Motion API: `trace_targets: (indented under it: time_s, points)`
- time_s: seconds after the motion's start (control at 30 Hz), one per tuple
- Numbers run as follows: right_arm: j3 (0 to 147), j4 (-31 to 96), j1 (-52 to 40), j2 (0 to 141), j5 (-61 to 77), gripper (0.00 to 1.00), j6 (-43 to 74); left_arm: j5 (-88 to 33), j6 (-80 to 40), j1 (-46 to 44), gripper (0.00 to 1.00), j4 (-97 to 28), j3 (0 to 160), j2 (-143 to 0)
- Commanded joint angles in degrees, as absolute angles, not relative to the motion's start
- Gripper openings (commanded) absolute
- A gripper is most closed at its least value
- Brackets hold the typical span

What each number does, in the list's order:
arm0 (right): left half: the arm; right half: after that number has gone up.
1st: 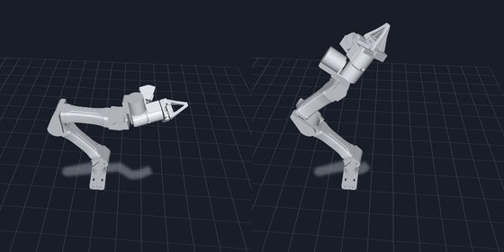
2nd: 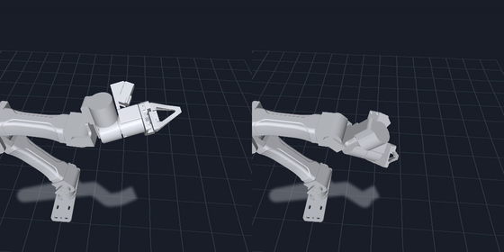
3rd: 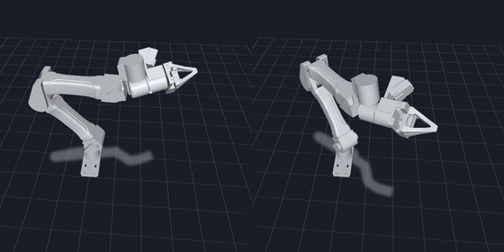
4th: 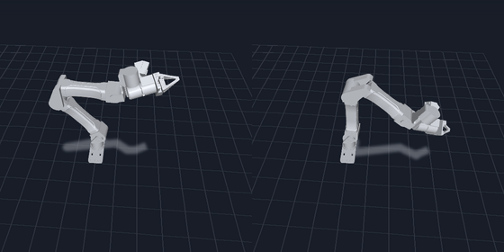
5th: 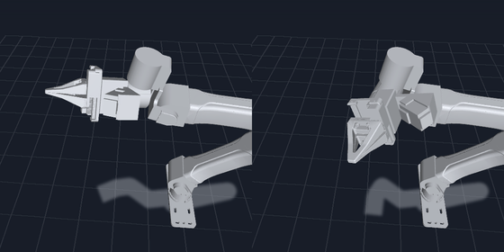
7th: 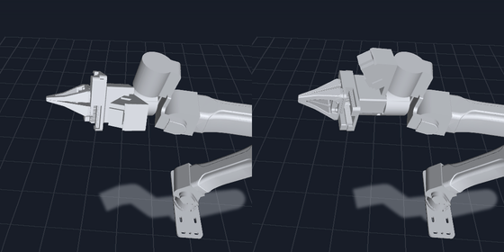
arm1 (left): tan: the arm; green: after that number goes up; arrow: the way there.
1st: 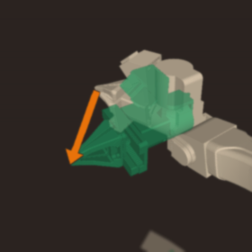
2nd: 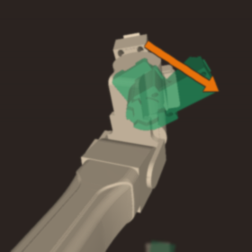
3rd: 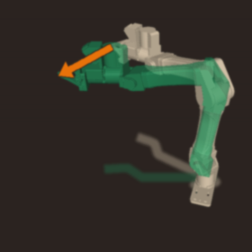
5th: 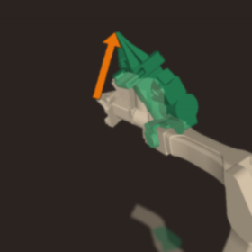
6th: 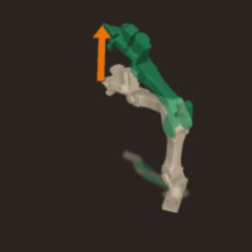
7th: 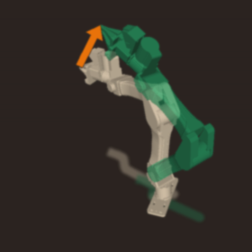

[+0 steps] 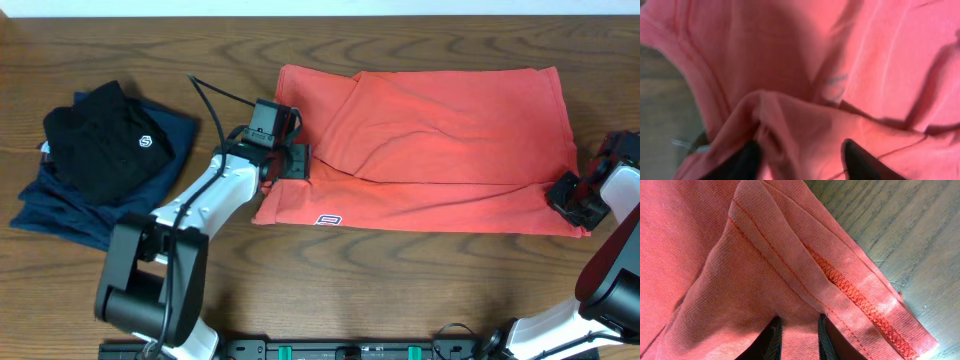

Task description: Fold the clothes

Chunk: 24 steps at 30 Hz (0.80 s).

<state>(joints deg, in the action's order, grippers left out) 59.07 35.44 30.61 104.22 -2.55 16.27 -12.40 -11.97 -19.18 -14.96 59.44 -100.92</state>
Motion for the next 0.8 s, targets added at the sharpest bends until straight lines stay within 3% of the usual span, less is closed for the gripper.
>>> trace_targets:
  time_s: [0.0,0.03,0.07,0.2,0.33,0.47,0.53,0.77]
  points:
    - [56.9,35.1,29.6,106.4,-1.0,0.23,16.0,-13.6,-11.7,-19.0,0.19,-12.7,59.9,-101.8]
    - [56.9,35.1,29.6,106.4,-1.0,0.23,16.0,-14.5,-11.7,-19.0,0.09,-11.7,59.9,-101.8]
    - [56.9,35.1,29.6,106.4,-1.0,0.23,16.0,-17.5,-11.7,-19.0,0.06,-10.0,59.9,-101.6]
    - [56.9,35.1,29.6,106.4,-1.0,0.23,16.0,-31.9,-11.0,-19.0,0.06,0.7,59.9,-100.0]
    - [56.9,35.2,29.6,106.4,-1.0,0.23,16.0,-34.4,-9.7,-18.9,0.06,5.2,59.9,-98.7]
    - [56.9,35.2,29.6,106.4,-1.0,0.23,16.0,-27.2,-8.8,-18.7,0.13,-1.3,59.9,-98.9]
    - [56.9,35.1,29.6,106.4,-1.0,0.23,16.0,-20.4,-8.6,-18.6,0.24,-5.7,59.9,-98.9]
    - [56.9,35.2,29.6,106.4,-1.0,0.23,16.0,1.4,-11.9,-17.7,0.33,-16.3,59.9,-98.9]
